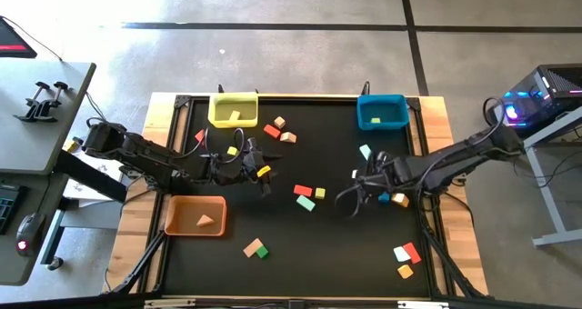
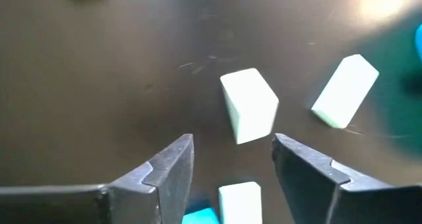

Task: Sort blocks by size
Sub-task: Put the light blue wooden block into the orange bin

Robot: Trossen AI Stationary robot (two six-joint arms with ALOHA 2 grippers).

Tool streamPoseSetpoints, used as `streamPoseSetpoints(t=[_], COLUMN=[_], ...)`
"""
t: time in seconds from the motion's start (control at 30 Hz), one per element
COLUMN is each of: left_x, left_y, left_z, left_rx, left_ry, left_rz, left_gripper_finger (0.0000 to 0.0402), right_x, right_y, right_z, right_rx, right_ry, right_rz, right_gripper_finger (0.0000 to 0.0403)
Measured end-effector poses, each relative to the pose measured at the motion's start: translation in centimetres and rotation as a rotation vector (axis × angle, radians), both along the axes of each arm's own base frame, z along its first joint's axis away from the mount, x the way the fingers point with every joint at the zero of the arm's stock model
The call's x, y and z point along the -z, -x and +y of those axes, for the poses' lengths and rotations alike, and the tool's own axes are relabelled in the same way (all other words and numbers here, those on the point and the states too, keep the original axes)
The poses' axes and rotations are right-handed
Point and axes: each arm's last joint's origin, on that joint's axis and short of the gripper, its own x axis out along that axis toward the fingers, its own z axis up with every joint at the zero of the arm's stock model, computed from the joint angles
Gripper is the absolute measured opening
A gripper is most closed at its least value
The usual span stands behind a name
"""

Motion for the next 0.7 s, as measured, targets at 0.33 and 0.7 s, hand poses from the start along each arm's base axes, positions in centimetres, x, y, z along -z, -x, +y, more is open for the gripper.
streamPoseSetpoints(t=[0.33,0.7], left_x=[0.0,0.0], left_y=[0.0,0.0], left_z=[0.0,0.0], left_rx=[0.000,0.000], left_ry=[-0.001,0.000], left_rz=[0.005,0.003], left_gripper_finger=[0.0188,0.0188], right_x=[2.5,4.9], right_y=[0.3,0.8], right_z=[-3.5,-5.5], right_rx=[-0.003,-0.036], right_ry=[-0.009,-0.068], right_rz=[0.040,0.010], right_gripper_finger=[0.0278,0.0277])
